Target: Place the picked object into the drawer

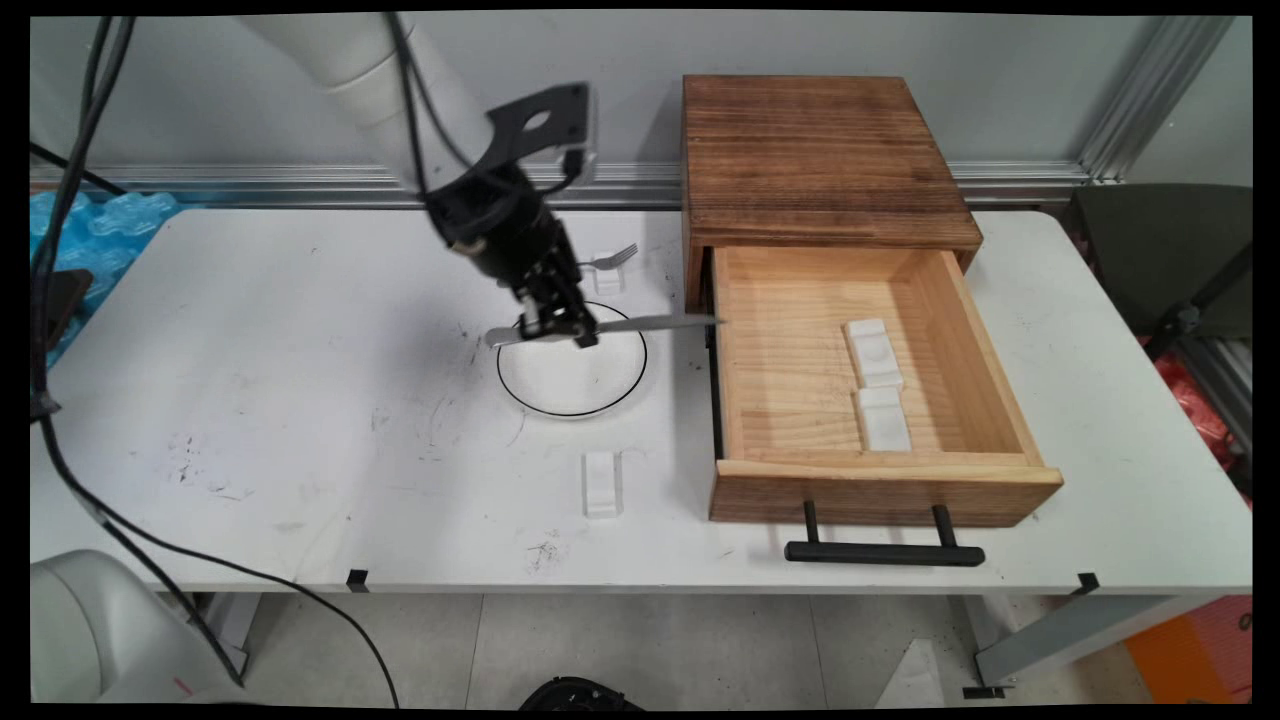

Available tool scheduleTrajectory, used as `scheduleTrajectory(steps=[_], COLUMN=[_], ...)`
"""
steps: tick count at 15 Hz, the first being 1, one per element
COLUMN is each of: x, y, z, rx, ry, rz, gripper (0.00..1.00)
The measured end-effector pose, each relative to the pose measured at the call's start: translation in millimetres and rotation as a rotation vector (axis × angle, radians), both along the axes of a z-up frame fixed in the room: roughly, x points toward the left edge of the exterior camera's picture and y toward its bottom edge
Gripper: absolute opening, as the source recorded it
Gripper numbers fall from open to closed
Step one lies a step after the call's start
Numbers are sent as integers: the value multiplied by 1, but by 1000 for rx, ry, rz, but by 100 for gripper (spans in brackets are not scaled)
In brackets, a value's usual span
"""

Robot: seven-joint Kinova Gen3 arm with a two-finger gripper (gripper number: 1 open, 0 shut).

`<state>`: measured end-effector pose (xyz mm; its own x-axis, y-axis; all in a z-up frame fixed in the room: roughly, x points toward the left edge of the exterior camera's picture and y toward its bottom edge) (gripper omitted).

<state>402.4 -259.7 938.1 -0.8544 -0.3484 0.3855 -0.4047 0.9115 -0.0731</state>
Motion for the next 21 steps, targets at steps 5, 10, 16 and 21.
scheduleTrajectory(steps=[5,10,16,21], x=[-44,-88,-147,-181], y=[-29,-51,-77,-91], z=[25,41,50,38], rx=[-22,-38,-49,-52], ry=[68,121,152,128], rz=[3,4,-35,-72], gripper=[0,0,0,0])
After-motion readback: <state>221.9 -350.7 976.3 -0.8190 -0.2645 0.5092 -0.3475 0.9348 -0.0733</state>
